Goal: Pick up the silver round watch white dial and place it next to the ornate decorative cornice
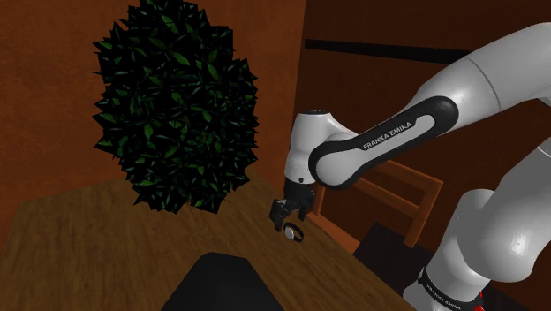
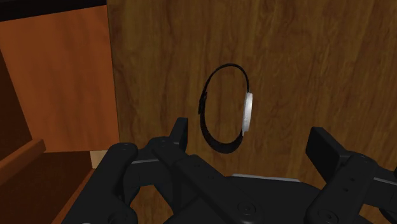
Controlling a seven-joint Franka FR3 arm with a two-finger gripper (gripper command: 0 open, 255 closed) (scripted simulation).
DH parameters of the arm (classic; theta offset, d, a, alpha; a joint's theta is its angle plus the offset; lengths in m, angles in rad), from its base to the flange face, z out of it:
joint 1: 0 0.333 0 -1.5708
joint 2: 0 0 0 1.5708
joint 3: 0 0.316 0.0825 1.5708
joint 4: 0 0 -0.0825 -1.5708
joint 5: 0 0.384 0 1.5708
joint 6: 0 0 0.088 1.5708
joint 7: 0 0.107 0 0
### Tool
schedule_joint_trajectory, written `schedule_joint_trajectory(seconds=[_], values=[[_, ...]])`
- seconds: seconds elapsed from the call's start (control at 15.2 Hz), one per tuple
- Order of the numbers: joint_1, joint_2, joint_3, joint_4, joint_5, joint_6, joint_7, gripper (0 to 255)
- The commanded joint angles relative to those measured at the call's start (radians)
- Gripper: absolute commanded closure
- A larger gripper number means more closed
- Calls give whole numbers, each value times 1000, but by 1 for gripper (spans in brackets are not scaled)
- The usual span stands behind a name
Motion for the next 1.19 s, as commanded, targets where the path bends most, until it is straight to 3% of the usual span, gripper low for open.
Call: schedule_joint_trajectory(seconds=[0.0,0.33,0.4,1.12], values=[[1,5,2,-2,0,8,2,0],[1,5,2,-2,0,8,2,0],[1,5,2,-2,0,8,2,255],[1,-15,-1,10,1,-24,2,255]])
